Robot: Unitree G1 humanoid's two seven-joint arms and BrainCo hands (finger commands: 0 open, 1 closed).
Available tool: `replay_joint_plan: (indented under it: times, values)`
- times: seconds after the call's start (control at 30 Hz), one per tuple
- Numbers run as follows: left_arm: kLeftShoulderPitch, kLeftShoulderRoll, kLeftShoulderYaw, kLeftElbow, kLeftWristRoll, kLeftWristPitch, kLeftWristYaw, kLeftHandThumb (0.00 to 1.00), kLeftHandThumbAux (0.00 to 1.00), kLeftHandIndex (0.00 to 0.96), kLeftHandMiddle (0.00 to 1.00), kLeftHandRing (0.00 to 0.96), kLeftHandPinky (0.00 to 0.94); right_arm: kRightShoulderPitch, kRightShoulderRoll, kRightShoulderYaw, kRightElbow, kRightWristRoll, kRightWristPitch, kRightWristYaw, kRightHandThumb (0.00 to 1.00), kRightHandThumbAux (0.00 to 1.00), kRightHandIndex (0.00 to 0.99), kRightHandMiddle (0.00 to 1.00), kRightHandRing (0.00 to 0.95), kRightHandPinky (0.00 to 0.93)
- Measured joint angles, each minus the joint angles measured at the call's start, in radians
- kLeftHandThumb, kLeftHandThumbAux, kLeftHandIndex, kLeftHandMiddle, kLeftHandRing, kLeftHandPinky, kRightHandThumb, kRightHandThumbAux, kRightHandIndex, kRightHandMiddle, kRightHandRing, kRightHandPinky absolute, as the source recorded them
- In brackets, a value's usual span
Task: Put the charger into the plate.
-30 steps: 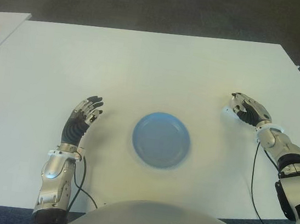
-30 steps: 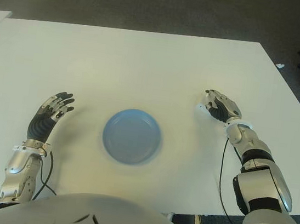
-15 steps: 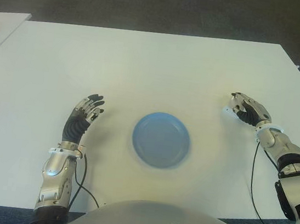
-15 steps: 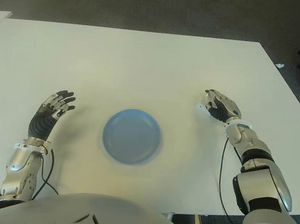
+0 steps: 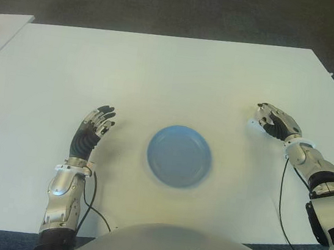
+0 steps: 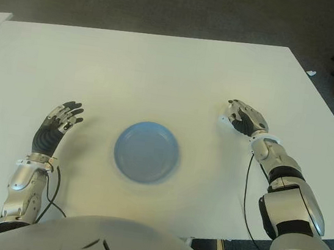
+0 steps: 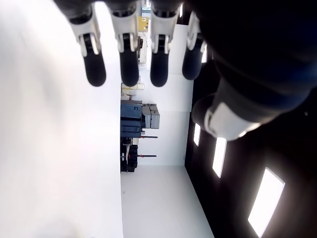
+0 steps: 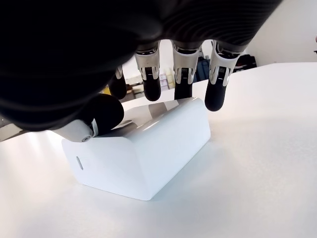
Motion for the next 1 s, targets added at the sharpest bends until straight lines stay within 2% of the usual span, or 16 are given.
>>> replay_joint_plan:
  times: [0.2,0.37,0.53,0.77,1.0]
  values:
    - [-0.002,0.003,0.002,0.004,0.0,-0.001,-0.001,0.423,0.674,0.189,0.181,0.173,0.198,0.0,0.0,-0.002,0.001,0.0,0.0,-0.004,0.214,0.381,0.0,0.064,0.084,0.095]
    - [-0.005,0.011,0.003,0.007,0.001,-0.005,-0.007,0.409,0.67,0.185,0.172,0.161,0.188,0.003,-0.005,-0.007,-0.018,0.003,-0.01,0.005,0.166,0.307,0.0,0.01,0.015,0.016]
    - [-0.007,0.018,0.003,0.009,0.002,-0.005,-0.007,0.409,0.669,0.184,0.168,0.157,0.19,0.01,-0.015,-0.012,-0.054,0.004,-0.037,0.013,0.142,0.263,0.0,0.001,0.002,0.002]
    - [-0.014,0.018,0.003,0.019,0.001,-0.006,-0.009,0.415,0.681,0.187,0.164,0.161,0.215,0.013,-0.015,-0.011,-0.057,-0.002,-0.041,0.008,0.077,0.212,0.0,0.0,0.0,0.0]
    - [-0.019,0.019,0.003,0.024,0.0,-0.007,-0.014,0.409,0.684,0.186,0.163,0.164,0.208,0.013,-0.015,-0.011,-0.058,-0.002,-0.041,0.009,0.053,0.195,0.0,0.0,0.0,0.0]
